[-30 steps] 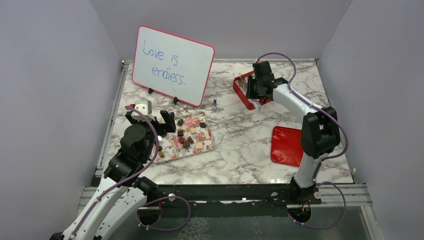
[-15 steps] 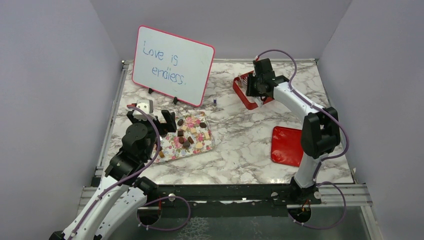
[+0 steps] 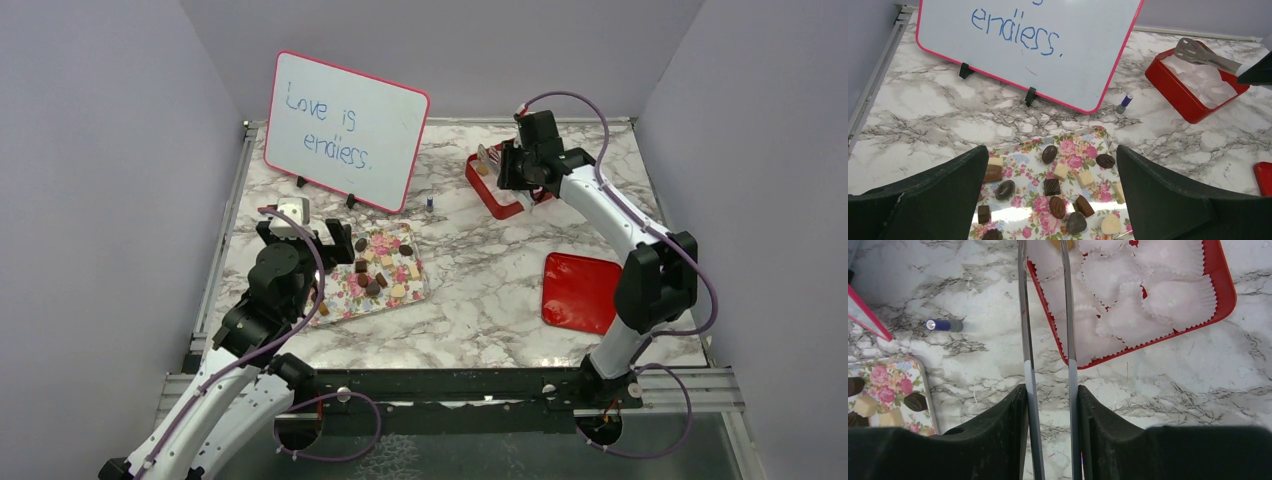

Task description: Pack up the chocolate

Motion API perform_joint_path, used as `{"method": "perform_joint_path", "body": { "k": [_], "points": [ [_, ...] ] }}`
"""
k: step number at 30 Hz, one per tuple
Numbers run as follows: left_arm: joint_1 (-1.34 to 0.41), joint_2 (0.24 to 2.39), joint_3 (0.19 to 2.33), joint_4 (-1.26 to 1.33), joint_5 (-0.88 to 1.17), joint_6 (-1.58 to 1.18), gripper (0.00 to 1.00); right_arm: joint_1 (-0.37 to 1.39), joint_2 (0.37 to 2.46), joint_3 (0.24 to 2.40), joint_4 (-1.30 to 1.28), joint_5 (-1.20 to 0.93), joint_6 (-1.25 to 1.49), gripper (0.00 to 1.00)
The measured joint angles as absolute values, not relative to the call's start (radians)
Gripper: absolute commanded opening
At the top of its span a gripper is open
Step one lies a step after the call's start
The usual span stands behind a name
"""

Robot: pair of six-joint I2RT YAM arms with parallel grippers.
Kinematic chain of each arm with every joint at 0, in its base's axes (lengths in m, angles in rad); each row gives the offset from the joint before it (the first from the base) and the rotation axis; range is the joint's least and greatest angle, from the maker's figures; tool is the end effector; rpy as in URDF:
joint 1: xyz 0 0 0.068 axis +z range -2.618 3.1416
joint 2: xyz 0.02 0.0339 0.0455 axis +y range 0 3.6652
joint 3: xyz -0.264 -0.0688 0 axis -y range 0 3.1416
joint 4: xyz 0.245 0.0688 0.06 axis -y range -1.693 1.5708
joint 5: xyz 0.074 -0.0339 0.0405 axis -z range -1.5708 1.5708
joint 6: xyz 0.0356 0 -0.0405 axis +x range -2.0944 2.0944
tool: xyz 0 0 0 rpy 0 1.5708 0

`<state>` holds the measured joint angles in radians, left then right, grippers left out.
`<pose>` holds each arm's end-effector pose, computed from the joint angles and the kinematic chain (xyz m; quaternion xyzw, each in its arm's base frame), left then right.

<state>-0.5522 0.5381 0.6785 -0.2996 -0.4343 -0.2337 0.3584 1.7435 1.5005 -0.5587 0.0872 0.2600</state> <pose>0.1206 -0.0567 0.3256 -0.0201 0.7560 -0.0911 0.6479 0.3698 0.1352 0.2942 -0.0292 0.9258 0.0756 0.3693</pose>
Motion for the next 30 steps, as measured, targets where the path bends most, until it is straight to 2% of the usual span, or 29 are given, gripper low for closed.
{"method": "perform_joint_path", "body": {
  "k": [10, 19, 30],
  "points": [
    [-0.552, 0.543, 0.678, -0.301, -0.473, -0.215, 0.99, 0.393, 1.600, 1.441, -0.582, 0.019, 0.258, 0.41],
    [-0.552, 0.535, 0.678, -0.301, -0.493, -0.212, 0.99, 0.614, 1.501, 1.382, -0.585, 0.017, 0.254, 0.41],
    [-0.552, 0.484, 0.678, -0.300, -0.551, -0.204, 0.99, 0.828, 1.497, 1.358, -0.633, 0.080, 0.263, 0.41]
  ]
}}
